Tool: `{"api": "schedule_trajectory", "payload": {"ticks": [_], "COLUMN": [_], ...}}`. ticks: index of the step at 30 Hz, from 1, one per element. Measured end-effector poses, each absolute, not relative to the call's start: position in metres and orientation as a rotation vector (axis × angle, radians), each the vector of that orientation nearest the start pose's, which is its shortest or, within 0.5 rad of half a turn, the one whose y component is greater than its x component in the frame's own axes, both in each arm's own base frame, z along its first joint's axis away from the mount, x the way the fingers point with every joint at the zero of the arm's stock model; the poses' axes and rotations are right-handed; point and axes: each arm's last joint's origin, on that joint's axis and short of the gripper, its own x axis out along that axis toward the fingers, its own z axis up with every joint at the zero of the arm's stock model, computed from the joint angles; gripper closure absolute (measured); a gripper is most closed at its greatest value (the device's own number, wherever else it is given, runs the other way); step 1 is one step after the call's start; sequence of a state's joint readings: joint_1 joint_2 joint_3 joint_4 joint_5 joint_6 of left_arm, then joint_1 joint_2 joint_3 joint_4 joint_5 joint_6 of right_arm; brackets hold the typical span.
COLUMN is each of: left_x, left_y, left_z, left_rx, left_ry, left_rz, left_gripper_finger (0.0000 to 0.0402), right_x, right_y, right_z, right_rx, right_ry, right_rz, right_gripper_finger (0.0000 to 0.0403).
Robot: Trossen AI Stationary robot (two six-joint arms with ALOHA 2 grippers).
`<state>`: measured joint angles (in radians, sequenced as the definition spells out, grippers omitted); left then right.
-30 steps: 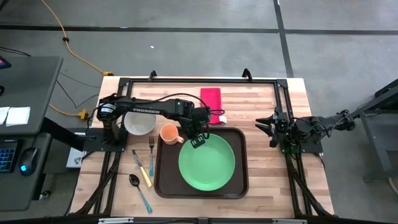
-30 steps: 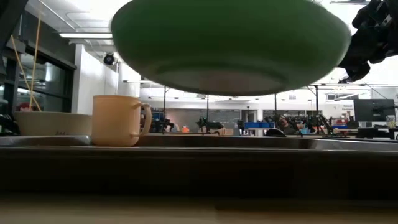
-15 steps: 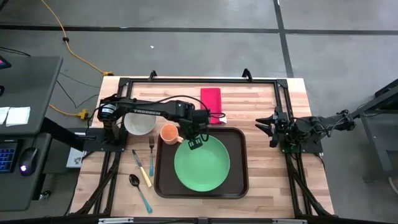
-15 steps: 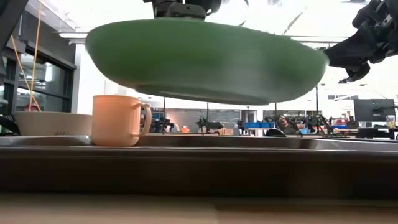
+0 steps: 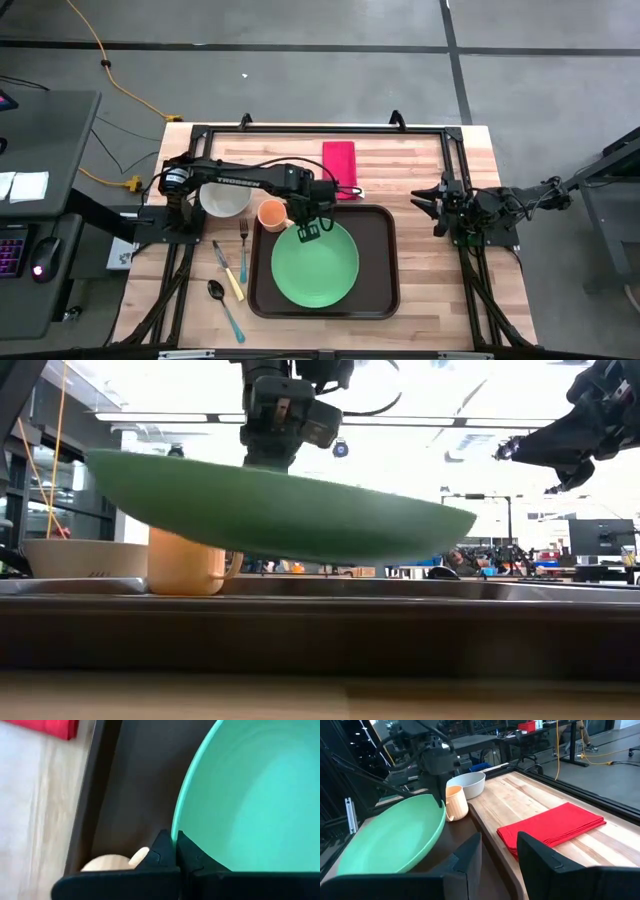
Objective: Set up tray
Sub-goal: Put the green plate on the black serving tray to the bottom right of the orange mug
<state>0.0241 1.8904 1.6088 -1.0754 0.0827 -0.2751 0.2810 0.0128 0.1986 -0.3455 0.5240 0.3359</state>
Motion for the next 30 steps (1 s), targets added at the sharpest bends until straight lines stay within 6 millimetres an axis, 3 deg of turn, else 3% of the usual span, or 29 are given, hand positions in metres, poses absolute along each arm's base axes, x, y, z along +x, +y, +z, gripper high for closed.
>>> {"api": "schedule_trajectory", "payload": {"ticks": [13,22,30], "left_x": [0.377,0.37,0.373], "left_y": [0.008,0.007,0.007], "left_z": [0.244,0.219,0.219], "left_rx": [-0.245,-0.261,-0.245], "left_ry": [1.357,1.41,1.373], "left_rz": [0.136,0.125,0.109], "left_gripper_finger": [0.0388,0.0388,0.0388], "right_x": [0.079,0.079,0.079], "right_y": [0.008,0.008,0.008], "right_z": [0.198,0.198,0.201], "right_rx": [0.279,0.284,0.294], "right_ry": [0.087,0.085,0.061], "right_rz": [-0.262,-0.262,-0.258], "right_gripper_finger": [0.0299,0.03,0.0299]}}
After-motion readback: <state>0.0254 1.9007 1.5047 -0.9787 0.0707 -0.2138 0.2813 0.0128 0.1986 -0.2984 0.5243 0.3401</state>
